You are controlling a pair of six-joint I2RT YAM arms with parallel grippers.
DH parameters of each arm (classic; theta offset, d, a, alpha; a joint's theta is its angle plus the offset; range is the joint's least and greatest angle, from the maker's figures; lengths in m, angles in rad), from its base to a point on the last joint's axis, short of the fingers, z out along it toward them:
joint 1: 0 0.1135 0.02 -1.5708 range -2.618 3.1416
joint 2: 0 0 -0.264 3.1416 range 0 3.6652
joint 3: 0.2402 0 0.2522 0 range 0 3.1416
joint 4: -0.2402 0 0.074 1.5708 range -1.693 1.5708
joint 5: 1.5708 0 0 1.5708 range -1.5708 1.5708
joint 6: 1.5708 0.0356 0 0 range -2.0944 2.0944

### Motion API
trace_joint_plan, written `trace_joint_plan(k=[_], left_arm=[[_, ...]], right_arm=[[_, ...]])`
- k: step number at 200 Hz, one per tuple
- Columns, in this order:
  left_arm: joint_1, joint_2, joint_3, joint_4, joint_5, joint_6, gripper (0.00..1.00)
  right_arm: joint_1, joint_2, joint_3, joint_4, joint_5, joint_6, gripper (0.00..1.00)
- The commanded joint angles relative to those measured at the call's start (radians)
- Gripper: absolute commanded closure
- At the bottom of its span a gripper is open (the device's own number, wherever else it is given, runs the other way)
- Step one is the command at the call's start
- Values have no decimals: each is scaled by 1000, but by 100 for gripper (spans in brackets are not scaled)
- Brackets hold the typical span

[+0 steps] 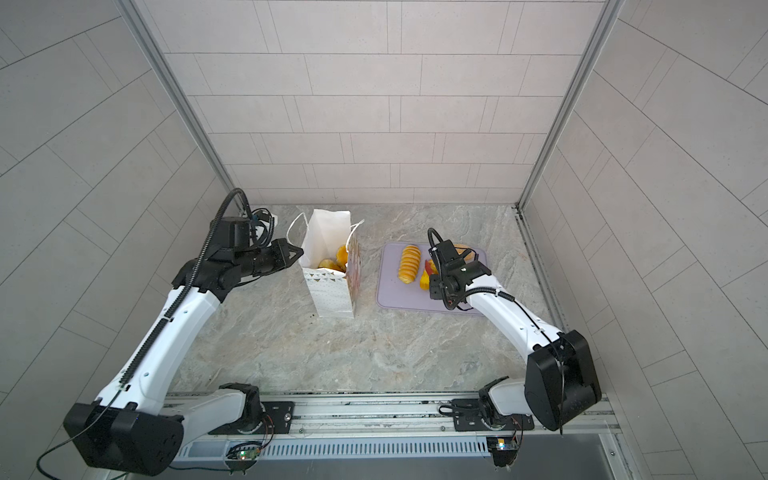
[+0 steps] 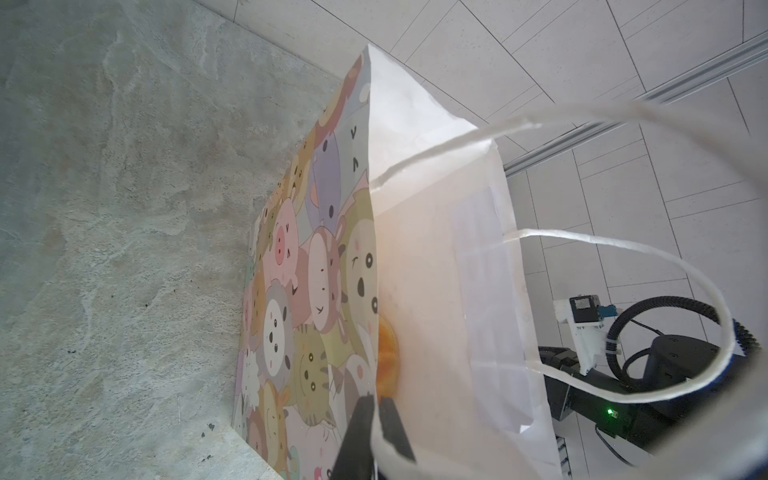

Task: Place the fake bread into the paper bag
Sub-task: 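Close the tongs on the yellow-orange bun with the right gripper, then lift the gripped yellow-orange bun with the tongs toward the bag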

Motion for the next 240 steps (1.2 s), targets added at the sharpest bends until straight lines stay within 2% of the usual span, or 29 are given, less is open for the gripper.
trace_joint_plan(k=[1,109,240], left_arm=[[-2,-11,-7,-4,5,9,92],[-4,-17,0,-9,3,6,92],[-3,-15,12,-10,9,6,92]], right_arm=[[-5,-53,-2,-1,39,1,63],[-20,-164,49,-22,23,-27,64],[-25,-223,288,-148,-5,-42,64]])
